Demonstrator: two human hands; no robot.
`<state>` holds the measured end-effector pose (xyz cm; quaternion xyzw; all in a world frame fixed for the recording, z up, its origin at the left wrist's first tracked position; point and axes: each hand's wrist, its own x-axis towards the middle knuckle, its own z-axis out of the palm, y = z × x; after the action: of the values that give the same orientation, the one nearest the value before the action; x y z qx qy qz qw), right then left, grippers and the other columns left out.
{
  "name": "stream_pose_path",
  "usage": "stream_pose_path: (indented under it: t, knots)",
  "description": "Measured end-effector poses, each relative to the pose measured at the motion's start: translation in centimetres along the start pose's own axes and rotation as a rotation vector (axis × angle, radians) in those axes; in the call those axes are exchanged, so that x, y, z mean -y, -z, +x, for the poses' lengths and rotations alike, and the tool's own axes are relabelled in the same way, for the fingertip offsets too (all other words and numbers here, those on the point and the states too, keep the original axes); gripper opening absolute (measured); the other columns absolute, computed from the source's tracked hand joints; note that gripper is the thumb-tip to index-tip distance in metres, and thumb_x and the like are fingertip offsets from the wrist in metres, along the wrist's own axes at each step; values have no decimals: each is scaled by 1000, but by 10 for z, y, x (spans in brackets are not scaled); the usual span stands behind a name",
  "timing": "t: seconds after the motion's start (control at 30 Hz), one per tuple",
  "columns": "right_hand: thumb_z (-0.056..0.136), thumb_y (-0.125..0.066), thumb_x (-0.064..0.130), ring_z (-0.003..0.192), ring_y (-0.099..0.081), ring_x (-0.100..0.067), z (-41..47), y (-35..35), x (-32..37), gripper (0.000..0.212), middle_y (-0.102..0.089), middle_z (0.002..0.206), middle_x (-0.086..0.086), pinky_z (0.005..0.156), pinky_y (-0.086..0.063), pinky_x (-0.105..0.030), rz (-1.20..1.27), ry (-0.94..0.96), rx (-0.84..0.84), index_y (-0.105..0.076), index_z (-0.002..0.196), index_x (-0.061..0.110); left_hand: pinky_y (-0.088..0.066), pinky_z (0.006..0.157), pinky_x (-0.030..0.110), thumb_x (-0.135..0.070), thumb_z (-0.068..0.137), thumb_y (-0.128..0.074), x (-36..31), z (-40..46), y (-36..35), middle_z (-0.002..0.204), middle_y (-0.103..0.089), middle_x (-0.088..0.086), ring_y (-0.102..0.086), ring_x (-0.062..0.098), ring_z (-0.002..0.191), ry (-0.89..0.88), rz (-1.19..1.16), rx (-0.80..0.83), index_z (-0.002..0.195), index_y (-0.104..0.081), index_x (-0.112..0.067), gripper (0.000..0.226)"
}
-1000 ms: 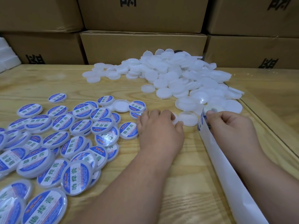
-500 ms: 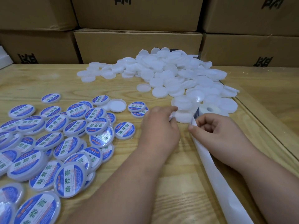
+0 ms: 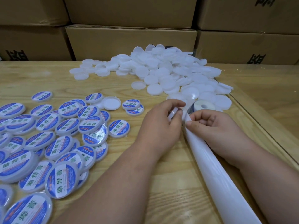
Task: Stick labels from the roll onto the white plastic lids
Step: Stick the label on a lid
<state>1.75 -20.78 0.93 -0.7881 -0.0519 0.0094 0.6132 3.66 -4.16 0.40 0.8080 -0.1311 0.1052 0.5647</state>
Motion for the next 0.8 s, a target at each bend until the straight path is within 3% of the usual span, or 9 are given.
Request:
stream_pose_path:
  t: [0.1, 0.2, 0.3, 0.4, 0.57, 0.7, 0.8]
  knots:
    - [85, -74, 33, 78, -55, -27, 0, -2, 2, 18, -67, 93, -33, 74, -41, -43, 32, -2, 15, -75, 93, 17, -47, 69, 7, -24, 90, -71, 1, 1, 0, 91, -67, -23, -64, -4, 83, 59, -74, 51, 106, -66, -38, 21]
    - [81, -71, 36, 83, -56, -28, 0, -3, 2, 21, -66, 101, -34, 78, -42, -45, 26, 1, 20, -76, 95, 21, -44, 65, 4, -26, 88, -74, 2, 1, 1, 91, -67, -26, -64, -5, 80, 80, -98, 62, 109, -67, -37, 24]
    - [80, -69, 39, 74, -51, -24, 1, -3, 1, 21, -64, 82, -29, 71, -39, -40, -4, 8, 20, -75, 93, 23, -44, 67, 5, -26, 89, -71, 2, 2, 2, 87, -69, -18, -64, -4, 80, 87, -68, 61, 107, -67, -39, 22]
    - [80, -65, 36, 62, -41, -18, 2, -4, -1, 15, -54, 66, -6, 58, -35, -32, -58, 22, 4, -71, 88, 25, -44, 67, 6, -22, 92, -67, 2, 2, 2, 86, -69, -16, -62, -4, 79, 90, -35, 58, 104, -68, -39, 21]
    - [94, -68, 25, 59, -36, -18, 2, -4, -3, 6, -48, 62, -2, 56, -31, -30, -91, 33, -24, -71, 91, 20, -38, 68, -3, -26, 90, -71, 0, 2, 3, 92, -70, -24, -57, -22, 87, 94, -52, 72, 103, -70, -35, 16]
    - [96, -64, 18, 58, -34, -18, 2, -3, -3, 13, -46, 60, 1, 54, -30, -29, -120, 41, -33, -72, 92, 26, -39, 66, -2, -26, 90, -72, 0, 1, 3, 90, -71, -17, -59, -14, 86, 103, -70, 68, 106, -71, -33, 17]
    - [92, -62, 20, 59, -35, -18, 1, -3, -1, 16, -46, 61, 1, 55, -30, -30, -125, 52, -38, -73, 93, 31, -38, 66, -3, -26, 90, -72, 1, 1, 2, 89, -71, -18, -57, -19, 84, 100, -50, 55, 104, -70, -34, 17]
